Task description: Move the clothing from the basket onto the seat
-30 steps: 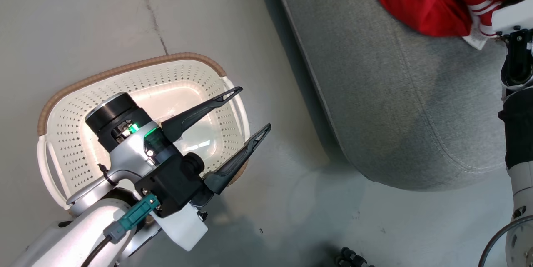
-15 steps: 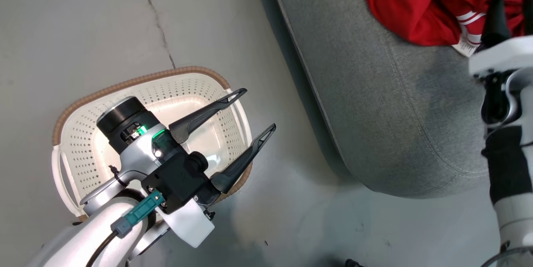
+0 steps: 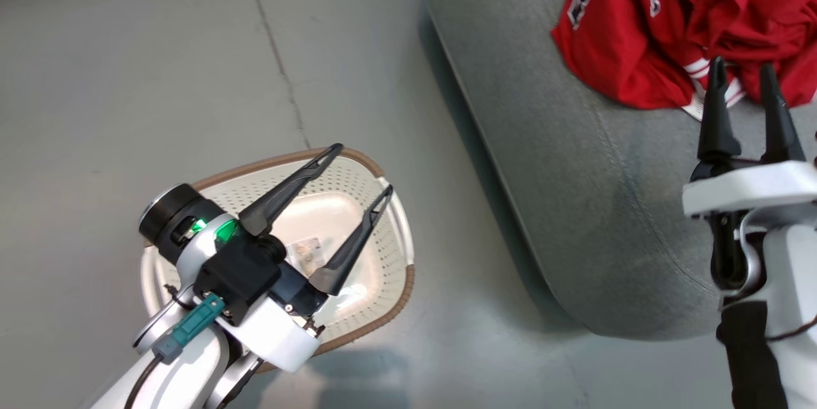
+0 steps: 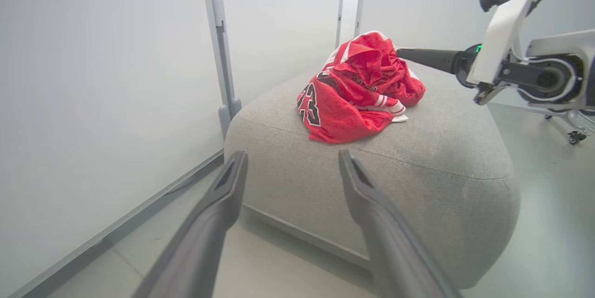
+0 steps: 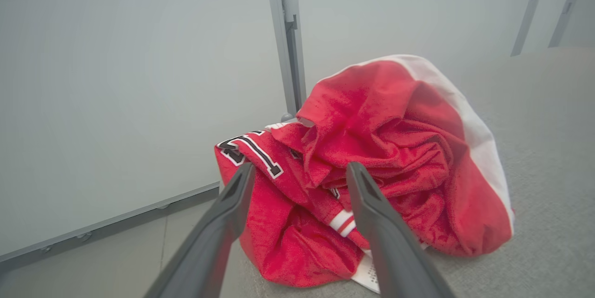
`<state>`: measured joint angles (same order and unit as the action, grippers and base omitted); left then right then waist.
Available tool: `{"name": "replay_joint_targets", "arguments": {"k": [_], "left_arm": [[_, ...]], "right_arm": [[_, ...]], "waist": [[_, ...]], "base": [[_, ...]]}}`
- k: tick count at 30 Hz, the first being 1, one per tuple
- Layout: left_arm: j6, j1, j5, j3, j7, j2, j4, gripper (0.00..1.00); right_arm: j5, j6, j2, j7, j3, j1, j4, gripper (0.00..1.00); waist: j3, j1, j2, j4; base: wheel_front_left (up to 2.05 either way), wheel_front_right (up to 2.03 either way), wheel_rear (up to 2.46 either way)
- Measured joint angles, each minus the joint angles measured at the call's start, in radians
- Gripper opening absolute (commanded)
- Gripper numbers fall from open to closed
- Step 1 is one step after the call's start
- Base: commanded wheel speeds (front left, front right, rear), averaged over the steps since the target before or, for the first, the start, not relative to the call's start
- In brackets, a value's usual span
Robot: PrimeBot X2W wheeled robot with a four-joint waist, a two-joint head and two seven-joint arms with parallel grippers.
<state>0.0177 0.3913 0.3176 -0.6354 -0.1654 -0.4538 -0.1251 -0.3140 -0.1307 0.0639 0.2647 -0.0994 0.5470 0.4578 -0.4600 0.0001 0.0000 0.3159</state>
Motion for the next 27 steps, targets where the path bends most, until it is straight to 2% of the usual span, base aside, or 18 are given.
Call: {"name": "replay_joint_targets", "arguments": {"k": [6, 14, 16, 27], "left_arm": [[-0.041, -0.041, 0.045, 0.03, -0.043, 0.04, 0.033, 1.0], [-0.08, -0.078, 0.082, 0.074, -0.075, 0.075, 0.082, 1.0], [-0.105, -0.103, 0.098, 0.107, -0.084, 0.086, 0.106, 1.0], [-0.175, -0.212, 0.141, 0.247, -0.094, 0.111, 0.144, 1.0]], "right_arm": [[0.017, 0.0, -0.011, 0.0, 0.038, -0.112, -0.151, 1.0], [0.066, 0.0, -0.016, -0.042, 0.074, -0.21, -0.272, 1.0], [0.069, 0.0, -0.016, -0.063, 0.091, -0.256, -0.317, 1.0], [0.075, 0.0, -0.016, -0.105, 0.111, -0.379, -0.401, 1.0]], "waist": [[0.05, 0.0, 0.0, -0.079], [0.11, 0.0, 0.0, -0.188], [0.14, 0.0, 0.0, -0.228], [0.251, 0.0, 0.0, -0.32]], "base": [[0.0, 0.0, 0.0], [0.0, 0.0, 0.0], [0.0, 0.0, 0.0], [0.0, 0.0, 0.0]]}}
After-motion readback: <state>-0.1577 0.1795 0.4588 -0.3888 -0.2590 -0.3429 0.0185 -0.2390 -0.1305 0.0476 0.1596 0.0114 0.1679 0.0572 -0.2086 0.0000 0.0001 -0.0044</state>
